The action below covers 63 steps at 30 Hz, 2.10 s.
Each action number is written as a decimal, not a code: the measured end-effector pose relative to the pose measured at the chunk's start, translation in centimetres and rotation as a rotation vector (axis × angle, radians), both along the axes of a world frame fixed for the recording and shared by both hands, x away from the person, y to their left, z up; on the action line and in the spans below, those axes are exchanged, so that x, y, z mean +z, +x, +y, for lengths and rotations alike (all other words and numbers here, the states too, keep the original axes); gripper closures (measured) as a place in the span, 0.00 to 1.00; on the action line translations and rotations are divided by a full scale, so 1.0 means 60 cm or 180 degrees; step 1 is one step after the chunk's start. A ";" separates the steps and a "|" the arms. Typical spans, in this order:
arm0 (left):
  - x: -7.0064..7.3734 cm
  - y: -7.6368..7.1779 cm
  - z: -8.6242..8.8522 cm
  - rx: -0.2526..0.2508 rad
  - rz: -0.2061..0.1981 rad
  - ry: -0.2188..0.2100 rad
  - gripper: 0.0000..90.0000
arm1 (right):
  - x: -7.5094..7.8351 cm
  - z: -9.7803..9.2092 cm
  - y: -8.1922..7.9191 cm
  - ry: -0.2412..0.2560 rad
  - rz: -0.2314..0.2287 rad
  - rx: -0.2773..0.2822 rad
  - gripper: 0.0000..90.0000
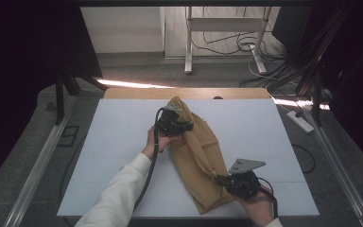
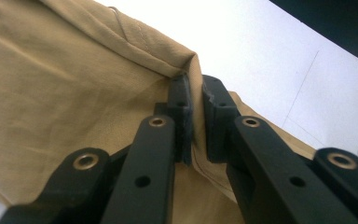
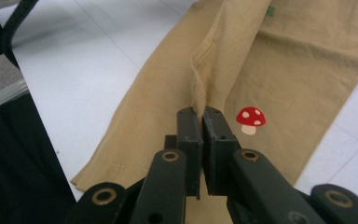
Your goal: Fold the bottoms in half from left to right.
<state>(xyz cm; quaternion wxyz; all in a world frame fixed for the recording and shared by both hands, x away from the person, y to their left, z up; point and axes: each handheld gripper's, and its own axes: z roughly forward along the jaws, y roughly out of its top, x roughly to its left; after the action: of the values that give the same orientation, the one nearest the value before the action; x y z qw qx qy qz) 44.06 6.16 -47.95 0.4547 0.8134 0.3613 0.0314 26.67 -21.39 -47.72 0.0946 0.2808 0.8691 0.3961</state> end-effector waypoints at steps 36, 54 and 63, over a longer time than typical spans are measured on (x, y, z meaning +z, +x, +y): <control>-0.024 0.010 -0.060 0.0025 0.0017 0.0182 0.42 | -0.019 -0.035 0.002 -0.0133 0.0002 -0.0302 0.58; -0.020 -0.069 0.030 -0.0039 -0.0146 0.0300 0.36 | -0.008 -0.030 0.019 -0.0065 -0.0065 -0.0283 0.42; -0.020 -0.114 0.064 -0.0031 -0.0193 0.0437 0.34 | -0.005 -0.028 0.035 -0.0089 -0.0040 -0.0272 0.42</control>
<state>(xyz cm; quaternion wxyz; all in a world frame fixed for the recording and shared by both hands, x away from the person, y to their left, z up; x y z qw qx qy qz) 37.21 10.01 -49.17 0.4088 0.8431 0.3404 0.0786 28.75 -23.05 -48.02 0.1208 0.3138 0.8612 0.3812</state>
